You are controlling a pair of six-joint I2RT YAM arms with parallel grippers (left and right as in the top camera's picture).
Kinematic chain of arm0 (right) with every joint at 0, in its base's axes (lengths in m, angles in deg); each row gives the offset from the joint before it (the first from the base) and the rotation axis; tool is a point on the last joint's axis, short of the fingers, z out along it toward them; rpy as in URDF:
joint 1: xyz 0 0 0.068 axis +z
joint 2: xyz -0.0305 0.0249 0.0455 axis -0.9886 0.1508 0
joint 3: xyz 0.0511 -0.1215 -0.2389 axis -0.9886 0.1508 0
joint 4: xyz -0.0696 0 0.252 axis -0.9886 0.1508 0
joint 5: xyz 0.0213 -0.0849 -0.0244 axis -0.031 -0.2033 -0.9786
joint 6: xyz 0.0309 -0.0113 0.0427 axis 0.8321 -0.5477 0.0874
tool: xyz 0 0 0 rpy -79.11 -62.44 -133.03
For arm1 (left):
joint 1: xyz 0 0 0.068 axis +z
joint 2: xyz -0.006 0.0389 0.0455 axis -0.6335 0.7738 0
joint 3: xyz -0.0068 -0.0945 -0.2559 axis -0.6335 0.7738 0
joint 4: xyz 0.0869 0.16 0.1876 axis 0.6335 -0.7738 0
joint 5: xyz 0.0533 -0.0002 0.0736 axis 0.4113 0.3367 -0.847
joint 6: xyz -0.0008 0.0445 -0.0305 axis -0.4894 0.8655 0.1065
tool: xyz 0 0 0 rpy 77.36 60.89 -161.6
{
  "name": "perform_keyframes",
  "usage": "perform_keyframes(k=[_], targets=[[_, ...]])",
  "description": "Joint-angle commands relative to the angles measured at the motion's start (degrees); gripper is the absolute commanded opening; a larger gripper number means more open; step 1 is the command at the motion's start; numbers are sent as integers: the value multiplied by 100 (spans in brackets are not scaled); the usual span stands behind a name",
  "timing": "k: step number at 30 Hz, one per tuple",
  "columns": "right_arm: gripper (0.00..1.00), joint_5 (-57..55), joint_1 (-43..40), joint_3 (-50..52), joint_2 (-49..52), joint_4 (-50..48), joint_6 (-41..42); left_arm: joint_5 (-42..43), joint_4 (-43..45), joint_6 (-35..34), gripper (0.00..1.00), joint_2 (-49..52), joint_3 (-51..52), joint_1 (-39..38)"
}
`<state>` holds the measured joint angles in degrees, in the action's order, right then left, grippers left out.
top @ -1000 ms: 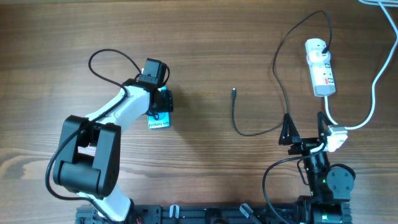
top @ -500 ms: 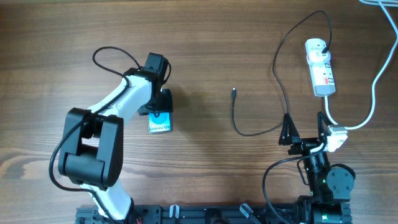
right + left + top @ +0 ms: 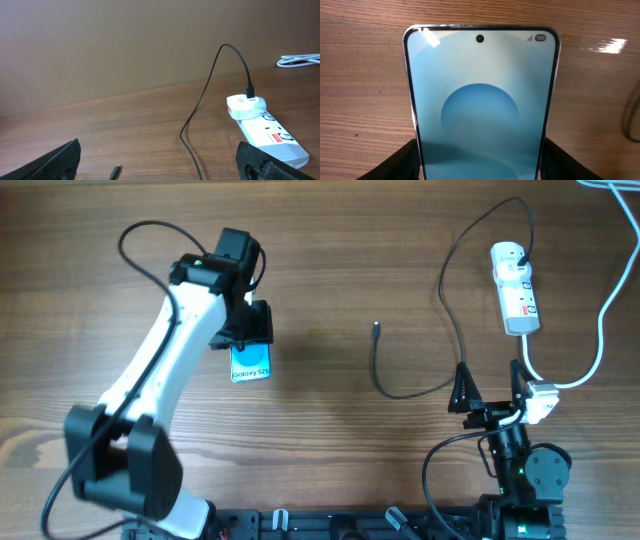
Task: Plug charger to phone and switch on socket
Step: 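Lift the phone with the left gripper and tilt it upright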
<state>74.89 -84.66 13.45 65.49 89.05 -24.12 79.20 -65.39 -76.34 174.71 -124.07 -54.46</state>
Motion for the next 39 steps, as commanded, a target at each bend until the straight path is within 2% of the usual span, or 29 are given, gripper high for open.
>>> perform_keyframes(k=[1,7,10,13,18,23,30,31,34,35,37,39], targets=[[100,-33,26,7,-4,-31,-13,625,-284,28,34,-809,-151,11],[100,-33,26,7,-4,-31,-13,1941,-1147,-70,34,-1478,-151,11],[100,-33,26,7,-4,-31,-13,2035,-1316,-564,29,-1478,-149,11],[100,-33,26,7,-4,-31,-13,2413,-1290,-748,30,-1475,-149,11],[100,-33,26,7,-4,-31,-13,3891,-1419,-870,27,-1464,-149,11],[100,-33,26,7,-4,-31,-13,3936,-2236,-868,22,-1464,-149,11],[100,-33,26,7,-4,-42,-7,3976,-2317,-868,20,-1464,-149,11],[100,94,26,7,-4,-90,306,3976,-2312,-868,20,-1464,-149,11],[100,1510,28,7,74,-122,3099,3980,-2315,-870,20,-1464,-149,11],[100,2426,28,7,142,-142,4133,4002,-2315,-870,19,-1464,-149,11],[100,4472,28,7,299,-4,5648,4015,-2310,-868,18,-1464,-149,9],[100,5650,28,7,374,203,5982,4015,-2291,-868,18,-1464,-149,9]])
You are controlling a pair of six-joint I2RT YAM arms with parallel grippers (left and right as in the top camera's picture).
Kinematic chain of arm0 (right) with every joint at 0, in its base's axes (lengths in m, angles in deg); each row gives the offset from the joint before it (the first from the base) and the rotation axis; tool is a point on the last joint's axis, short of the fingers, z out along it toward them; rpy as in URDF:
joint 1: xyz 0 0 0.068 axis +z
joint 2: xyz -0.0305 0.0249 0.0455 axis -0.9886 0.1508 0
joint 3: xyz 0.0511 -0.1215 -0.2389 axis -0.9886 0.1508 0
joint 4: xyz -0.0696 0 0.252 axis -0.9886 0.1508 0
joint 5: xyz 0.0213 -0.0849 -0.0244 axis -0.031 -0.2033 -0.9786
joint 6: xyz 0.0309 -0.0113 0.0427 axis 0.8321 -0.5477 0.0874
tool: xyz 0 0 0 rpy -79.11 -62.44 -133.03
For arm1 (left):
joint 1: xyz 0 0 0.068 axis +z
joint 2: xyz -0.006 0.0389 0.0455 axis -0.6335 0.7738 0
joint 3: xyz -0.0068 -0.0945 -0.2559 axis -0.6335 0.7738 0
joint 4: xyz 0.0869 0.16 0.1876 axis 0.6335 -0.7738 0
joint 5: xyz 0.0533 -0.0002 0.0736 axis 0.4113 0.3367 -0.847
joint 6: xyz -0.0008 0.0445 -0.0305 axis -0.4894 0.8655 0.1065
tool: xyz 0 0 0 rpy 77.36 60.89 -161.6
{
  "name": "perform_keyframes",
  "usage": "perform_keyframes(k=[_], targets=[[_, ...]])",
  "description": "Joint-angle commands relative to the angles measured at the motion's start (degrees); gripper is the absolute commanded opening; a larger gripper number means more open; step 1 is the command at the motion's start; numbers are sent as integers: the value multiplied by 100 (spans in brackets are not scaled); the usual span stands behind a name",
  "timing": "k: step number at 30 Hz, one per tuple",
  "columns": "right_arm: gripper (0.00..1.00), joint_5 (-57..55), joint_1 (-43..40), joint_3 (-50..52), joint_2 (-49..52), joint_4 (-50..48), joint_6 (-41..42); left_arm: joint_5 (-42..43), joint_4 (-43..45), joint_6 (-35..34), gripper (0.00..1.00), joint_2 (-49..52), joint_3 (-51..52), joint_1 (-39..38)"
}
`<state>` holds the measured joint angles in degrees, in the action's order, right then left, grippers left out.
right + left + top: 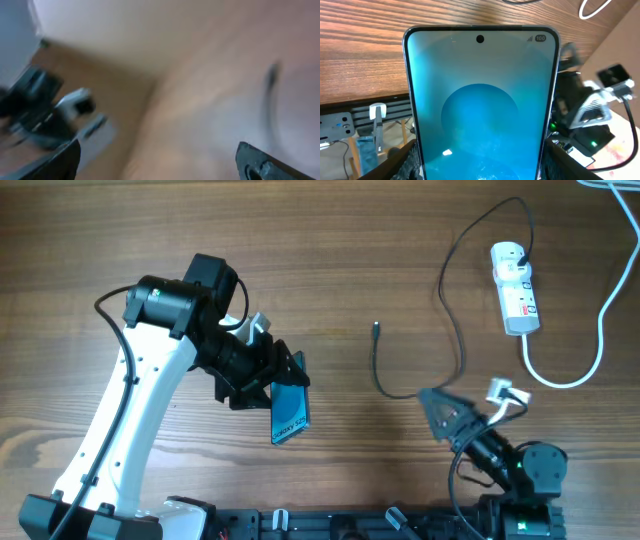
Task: Plug charger to phone and switch on socket
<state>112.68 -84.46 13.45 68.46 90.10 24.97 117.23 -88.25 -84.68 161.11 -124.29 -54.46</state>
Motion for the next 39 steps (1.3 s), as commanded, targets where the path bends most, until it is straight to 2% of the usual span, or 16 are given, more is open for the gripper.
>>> perform_keyframes(k=[1,4,5,6,11,12,15,18,20,22,26,29,32,35,36,39], targets=[[99,2114,7,7,76,151,1086,212,-7,-33,18,-105,-127,9],[100,1954,7,7,76,160,1167,203,55,-31,18,-105,-127,11],[100,2002,9,7,74,0,295,203,168,-33,19,-105,-127,11],[100,2087,9,7,74,-35,-46,199,229,-35,19,-105,-127,11],[100,704,9,-358,275,31,-680,166,601,-35,22,-105,-127,11],[100,369,9,-728,566,509,-1228,166,656,-35,22,-105,-127,11],[99,-1189,9,-2612,2052,3174,-3703,166,1062,-35,24,-105,-127,11],[99,-494,293,-3530,3259,3742,-3748,160,1320,-63,24,-105,-127,11],[100,-562,964,-3532,3587,3368,-3414,-387,1661,-590,25,-105,-127,11],[99,-1215,1952,-3532,3668,2632,-2955,-715,2046,-1073,25,-105,-127,11],[100,-3462,4089,-3530,3770,1624,-2262,-1108,2527,-1993,25,-105,-127,11],[100,-4750,5086,-3526,4334,927,-1703,-1174,2712,-2514,24,-105,-127,11],[99,-4894,5536,-3526,5486,-597,-1482,-1189,2815,-2695,25,-105,-127,11],[89,-4911,5547,-3526,6269,-1814,-1467,-1191,2813,-2693,25,-105,-127,11],[82,-4913,5547,-3526,6430,-2149,-1469,-1191,2815,-2693,25,-105,-127,11],[72,-5254,5547,-3528,6817,-2573,-1469,-1191,2811,-2691,25,-105,-127,9]])
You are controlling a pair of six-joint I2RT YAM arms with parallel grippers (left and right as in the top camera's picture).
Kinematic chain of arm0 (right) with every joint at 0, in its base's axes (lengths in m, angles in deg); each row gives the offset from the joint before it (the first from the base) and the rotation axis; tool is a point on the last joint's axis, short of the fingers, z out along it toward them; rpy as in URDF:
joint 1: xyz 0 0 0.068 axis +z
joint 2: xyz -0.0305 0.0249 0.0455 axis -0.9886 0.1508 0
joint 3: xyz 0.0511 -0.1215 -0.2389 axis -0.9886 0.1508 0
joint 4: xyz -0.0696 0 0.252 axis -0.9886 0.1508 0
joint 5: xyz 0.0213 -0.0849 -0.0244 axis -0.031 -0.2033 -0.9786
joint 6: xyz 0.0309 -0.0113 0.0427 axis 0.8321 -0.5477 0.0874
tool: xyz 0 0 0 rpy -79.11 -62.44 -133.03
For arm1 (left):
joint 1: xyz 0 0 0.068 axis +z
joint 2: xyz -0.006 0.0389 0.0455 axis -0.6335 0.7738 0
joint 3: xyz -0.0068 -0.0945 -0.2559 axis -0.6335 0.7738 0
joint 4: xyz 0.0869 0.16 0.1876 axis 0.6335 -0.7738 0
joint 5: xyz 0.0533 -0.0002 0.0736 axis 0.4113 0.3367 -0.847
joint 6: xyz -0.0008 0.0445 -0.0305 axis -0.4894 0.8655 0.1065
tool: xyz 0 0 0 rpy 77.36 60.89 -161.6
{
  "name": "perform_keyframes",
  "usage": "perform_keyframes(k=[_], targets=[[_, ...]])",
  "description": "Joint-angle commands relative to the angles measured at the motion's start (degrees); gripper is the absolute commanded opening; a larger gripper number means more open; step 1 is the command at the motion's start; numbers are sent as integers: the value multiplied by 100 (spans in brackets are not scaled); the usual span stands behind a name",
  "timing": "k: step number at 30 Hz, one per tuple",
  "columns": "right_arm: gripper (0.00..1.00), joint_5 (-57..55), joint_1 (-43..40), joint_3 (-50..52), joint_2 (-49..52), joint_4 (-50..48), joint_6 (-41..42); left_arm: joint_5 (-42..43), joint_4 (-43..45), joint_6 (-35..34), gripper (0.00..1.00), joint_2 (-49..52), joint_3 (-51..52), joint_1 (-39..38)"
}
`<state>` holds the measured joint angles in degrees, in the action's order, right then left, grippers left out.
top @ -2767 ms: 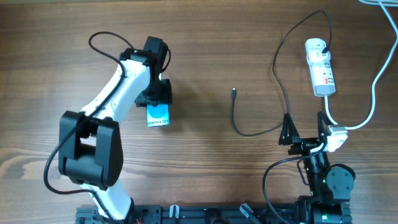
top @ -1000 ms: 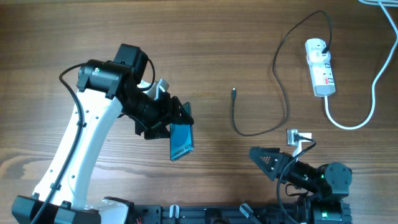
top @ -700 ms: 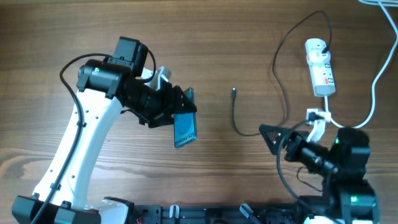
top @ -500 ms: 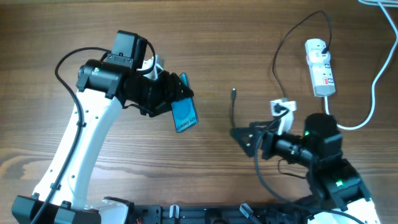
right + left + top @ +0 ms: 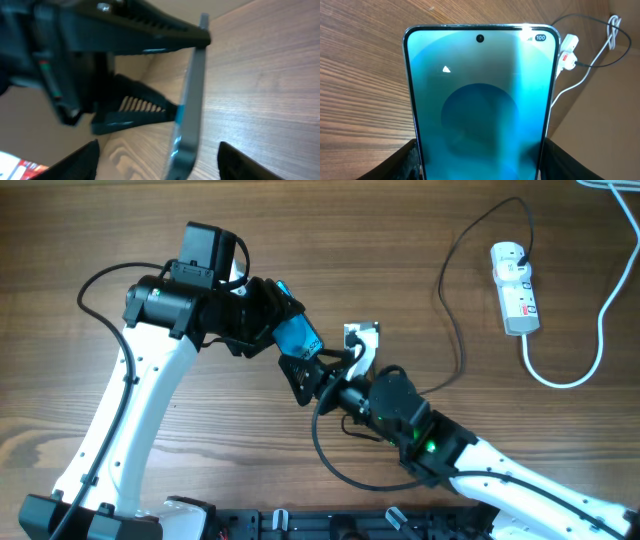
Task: Plug charger to phone and switch on socket
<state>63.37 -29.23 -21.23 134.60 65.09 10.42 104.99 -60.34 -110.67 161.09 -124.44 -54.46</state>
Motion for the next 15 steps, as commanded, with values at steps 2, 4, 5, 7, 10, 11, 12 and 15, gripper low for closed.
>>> perform_keyframes(k=[2,4,5,7,10,11,12,15], targets=[[61,-363,24,-57,439,-476,-11,33,20,-92,26,-103,-111,9],[60,-494,24,-59,573,-789,-17,35,15,-92,26,-103,-111,9],[58,-522,22,-59,588,-815,-15,35,15,-92,26,-103,-111,9],[47,-560,22,-59,586,-833,-11,35,15,-92,26,-103,-111,9],[37,-557,22,-59,588,-1075,-7,35,0,-90,27,-103,-111,9],[37,-560,22,-59,588,-1115,-4,35,-2,-90,27,-103,-111,9],[37,-557,22,-59,588,-1106,-9,33,-2,-90,27,-103,-111,9],[30,-535,22,-59,772,-1110,149,35,-22,-87,27,-103,-111,9]])
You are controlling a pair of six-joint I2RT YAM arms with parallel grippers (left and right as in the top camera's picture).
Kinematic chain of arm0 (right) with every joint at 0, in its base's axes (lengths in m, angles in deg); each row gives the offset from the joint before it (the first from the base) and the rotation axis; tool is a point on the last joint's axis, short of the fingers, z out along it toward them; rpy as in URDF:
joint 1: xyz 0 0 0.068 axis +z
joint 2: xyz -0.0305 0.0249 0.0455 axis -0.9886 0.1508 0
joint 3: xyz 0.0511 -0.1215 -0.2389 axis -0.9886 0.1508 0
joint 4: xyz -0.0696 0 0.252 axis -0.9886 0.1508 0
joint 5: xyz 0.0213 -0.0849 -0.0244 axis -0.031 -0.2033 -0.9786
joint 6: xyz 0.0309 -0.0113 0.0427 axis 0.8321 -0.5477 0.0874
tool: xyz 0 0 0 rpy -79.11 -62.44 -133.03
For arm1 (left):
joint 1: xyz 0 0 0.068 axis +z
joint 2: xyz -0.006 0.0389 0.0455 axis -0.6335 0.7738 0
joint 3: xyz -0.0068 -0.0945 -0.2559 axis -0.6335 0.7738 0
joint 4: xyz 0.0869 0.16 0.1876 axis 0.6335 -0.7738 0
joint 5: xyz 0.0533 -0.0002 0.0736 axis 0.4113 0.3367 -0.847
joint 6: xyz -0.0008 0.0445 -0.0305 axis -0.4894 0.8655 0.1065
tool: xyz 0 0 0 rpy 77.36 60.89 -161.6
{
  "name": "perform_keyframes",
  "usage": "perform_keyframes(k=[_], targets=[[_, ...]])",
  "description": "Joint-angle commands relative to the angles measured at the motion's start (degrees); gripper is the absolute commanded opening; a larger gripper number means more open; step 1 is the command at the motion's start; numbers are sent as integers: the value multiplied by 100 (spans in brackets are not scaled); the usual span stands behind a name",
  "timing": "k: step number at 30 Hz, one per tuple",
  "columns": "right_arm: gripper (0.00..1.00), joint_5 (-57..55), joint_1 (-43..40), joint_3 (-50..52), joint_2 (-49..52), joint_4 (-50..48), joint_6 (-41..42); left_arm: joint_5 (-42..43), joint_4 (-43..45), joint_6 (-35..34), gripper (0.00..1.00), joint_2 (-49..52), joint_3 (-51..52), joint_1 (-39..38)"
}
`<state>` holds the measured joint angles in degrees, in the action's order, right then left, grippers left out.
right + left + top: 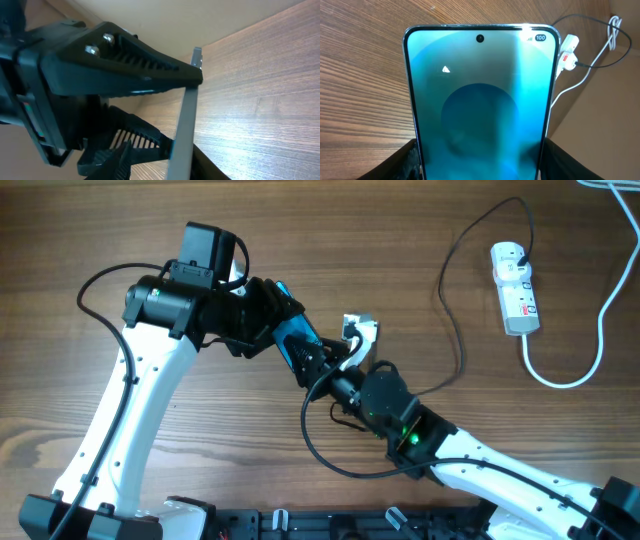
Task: Plug charger to phone and switch on socket
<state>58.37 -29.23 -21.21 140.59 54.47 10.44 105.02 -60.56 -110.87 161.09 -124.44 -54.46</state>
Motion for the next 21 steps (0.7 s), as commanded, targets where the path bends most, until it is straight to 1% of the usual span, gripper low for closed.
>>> perform_keyframes(k=[1,2,5,6,10,12,14,16,17,19,21], targets=[[25,-28,24,-61,245,-122,179,31,-4,-66,27,-103,-111,9],[22,-11,22,-61,264,-160,179,31,-4,-66,27,-103,-111,9],[18,-4,22,-61,264,-262,232,0,-9,-46,27,-103,-111,9],[15,55,24,-61,264,-308,326,-179,-101,-48,28,-103,-111,9],[5,98,22,-61,264,-378,439,-205,-157,-48,29,-103,-111,9],[5,127,22,-61,264,-494,439,-205,-157,-48,30,-103,-111,9],[5,210,24,-61,262,-518,614,-205,-157,-48,37,-103,-111,9],[5,262,22,-61,258,-520,844,-205,-157,-48,52,-103,-111,9],[5,275,24,-61,229,-518,1211,-205,-155,-48,58,-103,-111,9],[5,350,22,-61,184,-518,1801,-203,-155,-48,63,-103,-111,9],[5,424,22,-61,155,-518,2046,-203,-157,-48,65,-103,-111,9]])
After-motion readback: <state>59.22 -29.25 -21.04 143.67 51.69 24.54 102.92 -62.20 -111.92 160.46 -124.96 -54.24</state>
